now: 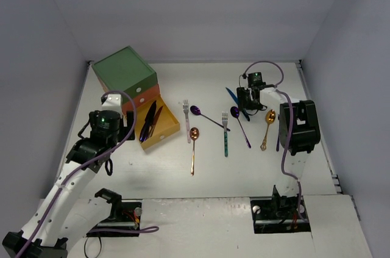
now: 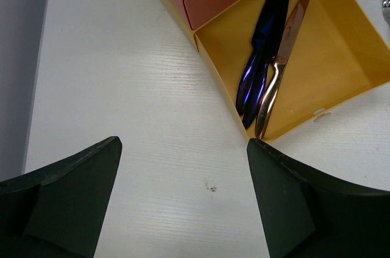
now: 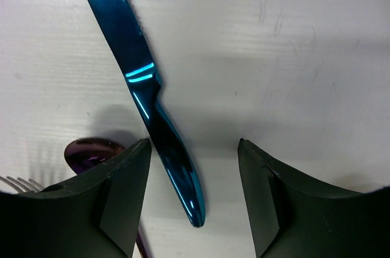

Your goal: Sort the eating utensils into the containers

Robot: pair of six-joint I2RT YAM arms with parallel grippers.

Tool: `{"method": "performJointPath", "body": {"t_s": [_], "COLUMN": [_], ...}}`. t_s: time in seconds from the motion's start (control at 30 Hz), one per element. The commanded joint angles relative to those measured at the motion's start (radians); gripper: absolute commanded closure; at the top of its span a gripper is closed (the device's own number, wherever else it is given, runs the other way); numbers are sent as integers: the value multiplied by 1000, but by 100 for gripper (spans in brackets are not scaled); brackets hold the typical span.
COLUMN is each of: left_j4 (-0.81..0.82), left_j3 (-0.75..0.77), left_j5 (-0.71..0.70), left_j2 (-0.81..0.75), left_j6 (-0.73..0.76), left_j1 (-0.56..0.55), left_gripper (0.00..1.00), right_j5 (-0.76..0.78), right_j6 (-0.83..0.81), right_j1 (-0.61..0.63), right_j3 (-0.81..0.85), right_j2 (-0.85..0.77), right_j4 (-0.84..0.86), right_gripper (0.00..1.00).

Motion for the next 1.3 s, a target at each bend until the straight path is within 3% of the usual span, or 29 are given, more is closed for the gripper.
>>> {"method": "performJointPath", "body": {"t_s": [0.0, 0.3, 0.7, 1.07, 1.27], "left_j4": [52, 52, 54, 52, 52], "left_j3": [15, 17, 16, 17, 19], "left_j5": [4, 5, 4, 6, 4], "left_j2": [12, 19, 17, 14, 16], "left_j6": [14, 16, 17, 16, 14], "left_j1": [7, 7, 7, 7, 7], "left_gripper": [18, 18, 18, 18, 19], "right_j5": [-51, -69, -53, 32, 35], "right_j6": [-26, -29, -29, 67, 212], "right_j1": [22, 35, 34, 44, 151], "right_j3": [54, 92, 92, 84, 87], "right_j2": [70, 138, 134, -124, -274], "right_j4": [-48, -66, -76, -86, -82], "right_gripper": [46, 56, 100, 100, 100]}}
